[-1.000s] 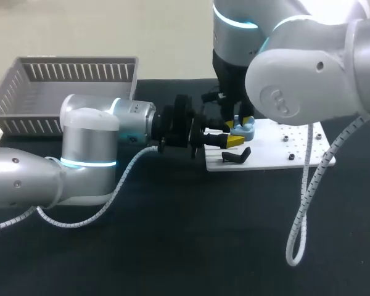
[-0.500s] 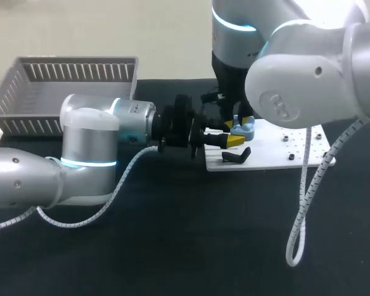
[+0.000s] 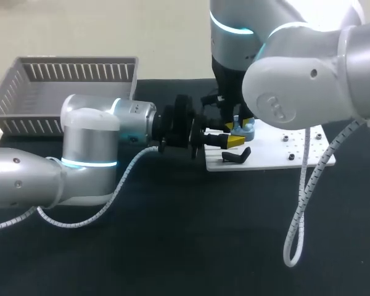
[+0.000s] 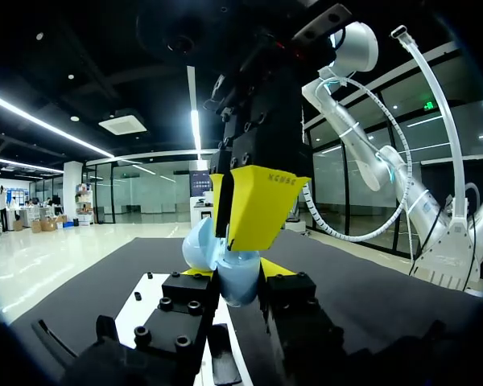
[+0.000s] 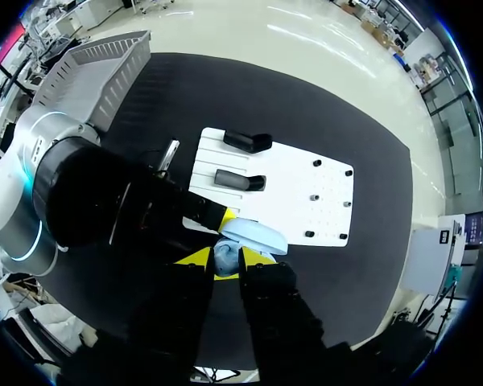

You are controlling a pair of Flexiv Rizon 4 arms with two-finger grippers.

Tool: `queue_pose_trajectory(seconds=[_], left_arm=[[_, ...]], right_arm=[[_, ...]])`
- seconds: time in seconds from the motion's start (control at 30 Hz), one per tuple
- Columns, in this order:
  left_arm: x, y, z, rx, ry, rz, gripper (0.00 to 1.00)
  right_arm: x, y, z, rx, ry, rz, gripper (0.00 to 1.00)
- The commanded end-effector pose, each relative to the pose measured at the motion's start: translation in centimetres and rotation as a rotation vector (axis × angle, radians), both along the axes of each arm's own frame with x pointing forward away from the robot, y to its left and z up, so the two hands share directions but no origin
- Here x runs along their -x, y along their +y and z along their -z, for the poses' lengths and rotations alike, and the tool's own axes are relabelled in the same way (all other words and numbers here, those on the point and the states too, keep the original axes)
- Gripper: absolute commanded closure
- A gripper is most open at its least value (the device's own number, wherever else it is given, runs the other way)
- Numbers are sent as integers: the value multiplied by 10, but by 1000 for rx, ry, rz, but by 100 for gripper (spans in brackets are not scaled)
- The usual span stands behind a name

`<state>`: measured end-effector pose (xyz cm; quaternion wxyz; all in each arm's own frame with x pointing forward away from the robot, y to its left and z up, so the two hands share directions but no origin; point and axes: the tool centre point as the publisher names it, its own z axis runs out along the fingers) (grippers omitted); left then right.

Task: Pick up each earbud case from the left stands, insert the matching earbuds, close the lid, and place the case in the box.

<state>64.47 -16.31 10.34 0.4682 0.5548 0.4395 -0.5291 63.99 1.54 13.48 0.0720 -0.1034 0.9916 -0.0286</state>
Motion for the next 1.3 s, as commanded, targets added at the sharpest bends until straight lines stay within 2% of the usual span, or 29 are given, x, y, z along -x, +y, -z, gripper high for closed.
queue_pose_trajectory(seconds=[0.03, 0.07, 0.27, 0.4, 0.53, 0.6, 0.8, 1.0, 1.13, 1.3], left_arm=[[1, 1, -1, 1, -1, -2, 100], [1, 1, -1, 1, -1, -2, 100], [1, 1, -1, 1, -1, -2, 100], [1, 1, -1, 1, -1, -2, 100], [1, 1, -1, 1, -1, -2, 100], [1, 1, -1, 1, -1, -2, 100], [1, 1, -1, 1, -1, -2, 100], [1, 1, -1, 1, -1, -2, 100], [1, 1, -1, 1, -1, -2, 100], [1, 1, -1, 1, -1, -2, 100]], right_arm=[[-1, -1, 1, 2, 5, -1, 35], [0, -1, -1, 2, 4, -1, 1], [7, -2, -15, -9, -20, -5, 0], [15, -1, -33, -42, -57, -6, 0], [8, -7, -47, -57, -96, 60, 0], [-3, -15, -49, -54, -111, 113, 0], [-32, -32, -47, -52, -135, 196, 0], [-57, -51, -33, -24, -111, 252, 0], [-65, -60, -23, -15, -79, 268, 0], [-62, -65, -11, -6, -45, 275, 0]])
